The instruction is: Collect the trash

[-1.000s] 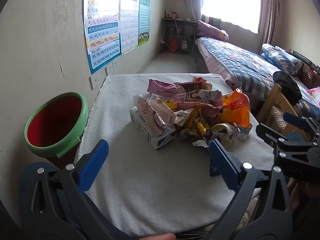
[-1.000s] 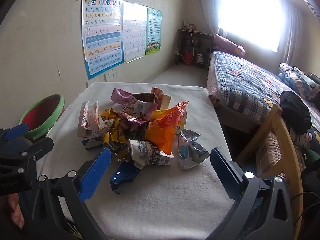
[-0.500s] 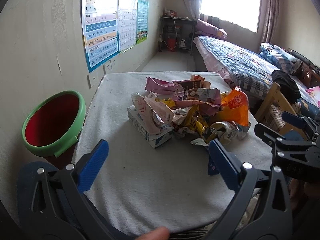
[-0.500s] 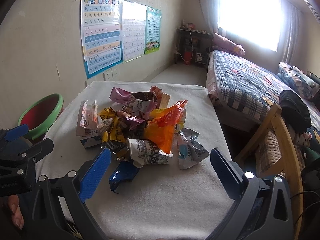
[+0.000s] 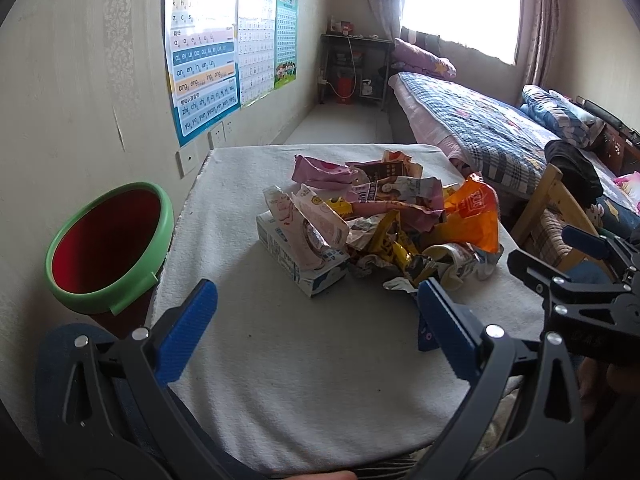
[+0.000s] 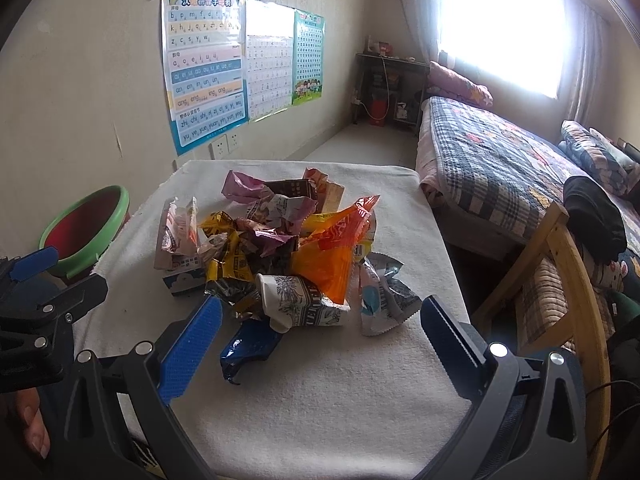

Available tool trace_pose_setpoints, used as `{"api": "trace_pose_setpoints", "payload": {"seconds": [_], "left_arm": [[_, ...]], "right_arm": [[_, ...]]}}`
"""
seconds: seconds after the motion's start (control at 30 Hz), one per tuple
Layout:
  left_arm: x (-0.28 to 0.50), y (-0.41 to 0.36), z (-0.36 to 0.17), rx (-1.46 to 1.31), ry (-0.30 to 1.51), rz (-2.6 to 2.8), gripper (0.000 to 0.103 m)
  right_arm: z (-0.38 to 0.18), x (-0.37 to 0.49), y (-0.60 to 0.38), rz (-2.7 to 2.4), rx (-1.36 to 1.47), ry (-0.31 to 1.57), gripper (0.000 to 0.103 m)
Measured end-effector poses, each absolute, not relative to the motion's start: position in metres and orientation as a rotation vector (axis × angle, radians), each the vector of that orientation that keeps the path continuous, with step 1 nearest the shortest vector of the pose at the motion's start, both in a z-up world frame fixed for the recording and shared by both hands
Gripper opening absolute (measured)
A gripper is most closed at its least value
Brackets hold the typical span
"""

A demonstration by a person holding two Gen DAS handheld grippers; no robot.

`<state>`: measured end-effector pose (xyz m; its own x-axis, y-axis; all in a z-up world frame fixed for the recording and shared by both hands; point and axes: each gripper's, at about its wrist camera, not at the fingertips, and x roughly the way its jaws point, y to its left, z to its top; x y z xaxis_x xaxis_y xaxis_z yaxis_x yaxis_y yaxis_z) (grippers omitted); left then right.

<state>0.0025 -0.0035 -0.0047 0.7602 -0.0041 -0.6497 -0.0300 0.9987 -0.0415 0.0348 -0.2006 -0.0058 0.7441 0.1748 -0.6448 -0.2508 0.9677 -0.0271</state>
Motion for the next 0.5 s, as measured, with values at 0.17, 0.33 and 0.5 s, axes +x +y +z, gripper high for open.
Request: {"api": "trace_pose_setpoints", "payload": {"seconds": [0.17, 0.33, 0.5], "left_arm": [[0.0027, -0.0042, -0.0053, -0.05, 0.709, 0.006, 0.098], [0.0041, -0.0041, -0.0067, -0.055, 0.712, 0.006, 0.098], [0.0048, -0.0043, -0.0071, -0.058, 0.714, 0.0, 0.098]], "right_arm": [[-0.0057, 0.0346, -0.2011, 0.235, -0.11, 0.694, 0.096], [-0.0068, 0.0355, -0.2009, 0.237, -0.111, 0.701, 0.096], [-0.0073, 0.0378, -0.2024, 0.245, -0.097, 0.716, 0.096]]}}
